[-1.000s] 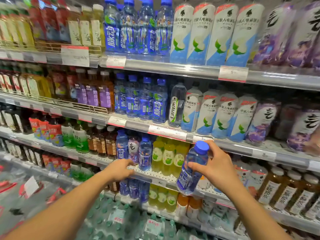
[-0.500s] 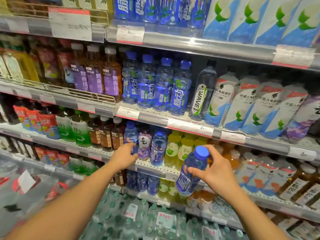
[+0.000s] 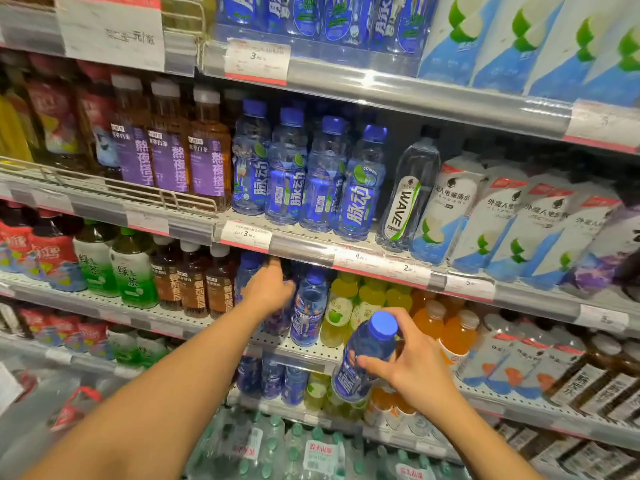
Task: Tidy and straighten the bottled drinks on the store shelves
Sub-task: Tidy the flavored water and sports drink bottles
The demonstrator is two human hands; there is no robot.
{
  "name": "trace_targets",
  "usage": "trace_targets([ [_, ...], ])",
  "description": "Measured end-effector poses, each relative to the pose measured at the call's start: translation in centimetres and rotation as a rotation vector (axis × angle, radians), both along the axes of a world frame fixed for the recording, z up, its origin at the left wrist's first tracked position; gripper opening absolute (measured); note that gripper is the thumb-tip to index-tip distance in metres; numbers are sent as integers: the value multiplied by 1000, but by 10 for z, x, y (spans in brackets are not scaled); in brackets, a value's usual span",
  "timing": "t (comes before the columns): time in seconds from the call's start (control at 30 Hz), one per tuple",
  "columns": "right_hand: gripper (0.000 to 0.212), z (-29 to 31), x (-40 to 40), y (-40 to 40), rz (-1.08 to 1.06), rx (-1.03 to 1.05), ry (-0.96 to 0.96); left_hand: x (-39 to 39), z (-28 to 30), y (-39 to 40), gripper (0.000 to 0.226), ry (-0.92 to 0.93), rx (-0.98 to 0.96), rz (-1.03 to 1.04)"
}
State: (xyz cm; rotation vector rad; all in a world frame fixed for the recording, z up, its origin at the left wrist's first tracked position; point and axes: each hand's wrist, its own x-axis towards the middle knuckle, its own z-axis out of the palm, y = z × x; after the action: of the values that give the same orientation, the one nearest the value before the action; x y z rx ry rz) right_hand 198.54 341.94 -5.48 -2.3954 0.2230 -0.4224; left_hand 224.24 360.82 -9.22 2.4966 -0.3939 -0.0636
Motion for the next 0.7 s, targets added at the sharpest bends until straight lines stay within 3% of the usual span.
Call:
trace_targets([
  [0.2,64,-9,9,3,37,-19,32,1,-1,-1,49,-74,39,-8],
  [0.33,63,-15,21,12,63,-30,29,-20,-7,17,39,-195,-81,-19],
  [0.7,59,-36,84,64,97,-10,-50,-95,-13,112,26,-264,-423,66],
])
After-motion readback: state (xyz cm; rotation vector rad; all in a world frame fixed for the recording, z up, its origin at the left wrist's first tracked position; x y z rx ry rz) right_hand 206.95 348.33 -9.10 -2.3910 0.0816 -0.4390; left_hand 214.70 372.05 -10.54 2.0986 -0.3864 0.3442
